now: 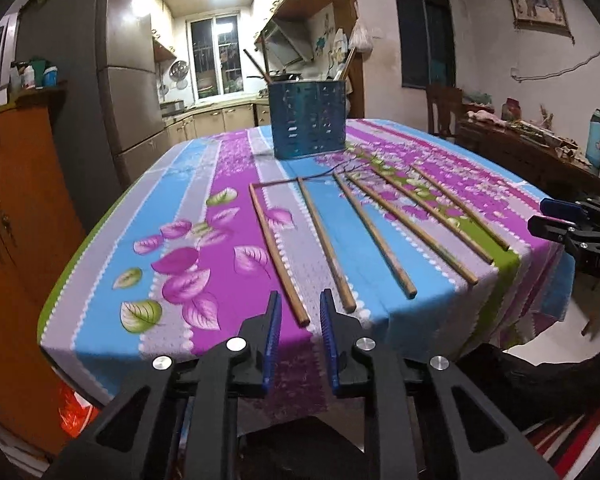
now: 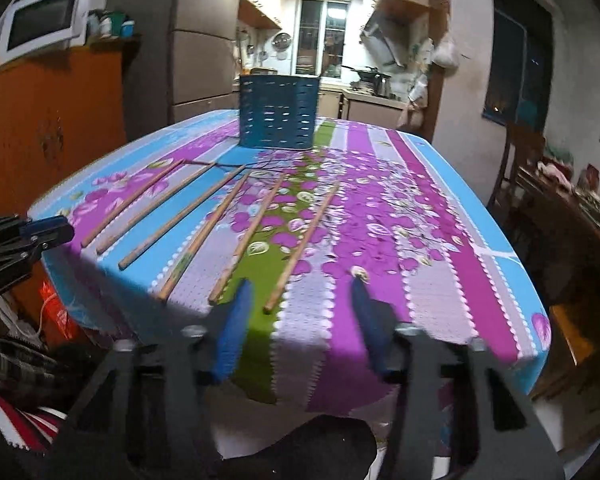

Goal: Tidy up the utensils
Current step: 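Move both open tools back over the remaining chopsticks, then close the left tool on a chopstick while the right tool grasps another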

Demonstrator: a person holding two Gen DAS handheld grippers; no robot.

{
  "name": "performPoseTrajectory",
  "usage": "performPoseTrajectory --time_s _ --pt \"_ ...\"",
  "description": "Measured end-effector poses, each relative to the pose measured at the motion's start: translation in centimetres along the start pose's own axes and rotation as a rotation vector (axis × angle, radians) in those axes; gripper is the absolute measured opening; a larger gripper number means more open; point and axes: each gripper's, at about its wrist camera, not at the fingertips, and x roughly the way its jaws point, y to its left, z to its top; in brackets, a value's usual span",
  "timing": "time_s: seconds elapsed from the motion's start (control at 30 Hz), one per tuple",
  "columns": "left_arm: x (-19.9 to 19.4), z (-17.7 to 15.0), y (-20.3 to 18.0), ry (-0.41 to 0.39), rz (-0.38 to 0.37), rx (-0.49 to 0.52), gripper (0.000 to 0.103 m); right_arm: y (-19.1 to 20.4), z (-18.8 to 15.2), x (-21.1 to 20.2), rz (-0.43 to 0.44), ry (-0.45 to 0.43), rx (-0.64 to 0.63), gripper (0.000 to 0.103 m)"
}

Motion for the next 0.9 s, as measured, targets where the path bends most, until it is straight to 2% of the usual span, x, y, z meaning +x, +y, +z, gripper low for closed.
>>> performPoseTrajectory --time_s 0.07,0.1,0.27,0.63,0.9 --pt "0.2 -0.3 -0.2 0.000 0.011 0.004 0.019 0.2 -0.2 0.4 0.017 0.018 0.006 0.028" --pt "0.2 -0.4 -0.4 -0.001 0.013 0.006 0.019 0.4 -0.4 0.8 0.022 0.030 0.011 0.027" --pt "0.7 -0.6 -0.4 0.006 0.015 -0.015 0.019 0.4 -0.7 1.6 0.004 0.052 0.032 0.027" --pt "2.1 -0.8 -0.4 0.009 0.050 -0.019 0.019 1.1 -0.8 2.1 -0.003 0.042 0.021 0.027" --pt "2.4 -0.8 -0.6 -0.005 0.052 -0.021 0.019 1.3 -0.8 3.1 -0.007 0.066 0.020 0.019"
